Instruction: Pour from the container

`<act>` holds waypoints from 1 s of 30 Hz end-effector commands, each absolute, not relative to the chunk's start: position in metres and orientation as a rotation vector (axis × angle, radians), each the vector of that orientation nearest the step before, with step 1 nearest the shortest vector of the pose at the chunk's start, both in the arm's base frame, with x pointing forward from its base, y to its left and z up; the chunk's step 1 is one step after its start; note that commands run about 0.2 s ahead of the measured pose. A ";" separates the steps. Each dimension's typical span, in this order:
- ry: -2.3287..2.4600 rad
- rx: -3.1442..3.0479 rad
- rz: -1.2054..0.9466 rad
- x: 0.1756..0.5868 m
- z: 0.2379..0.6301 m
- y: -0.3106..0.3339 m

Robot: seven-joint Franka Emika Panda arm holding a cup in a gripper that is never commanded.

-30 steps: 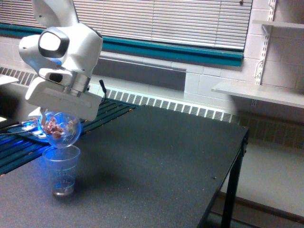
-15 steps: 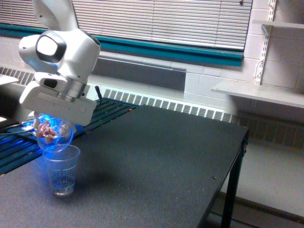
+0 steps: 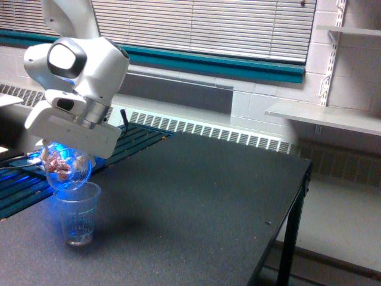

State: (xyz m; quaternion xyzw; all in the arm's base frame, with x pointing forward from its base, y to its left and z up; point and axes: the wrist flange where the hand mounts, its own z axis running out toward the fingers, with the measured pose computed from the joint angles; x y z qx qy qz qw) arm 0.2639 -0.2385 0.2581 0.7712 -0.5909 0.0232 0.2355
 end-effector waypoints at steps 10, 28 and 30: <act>-1.504 2.156 0.025 0.276 0.255 -0.227; -1.483 2.131 0.018 0.273 0.261 -0.235; -1.474 2.125 0.018 0.273 0.262 -0.235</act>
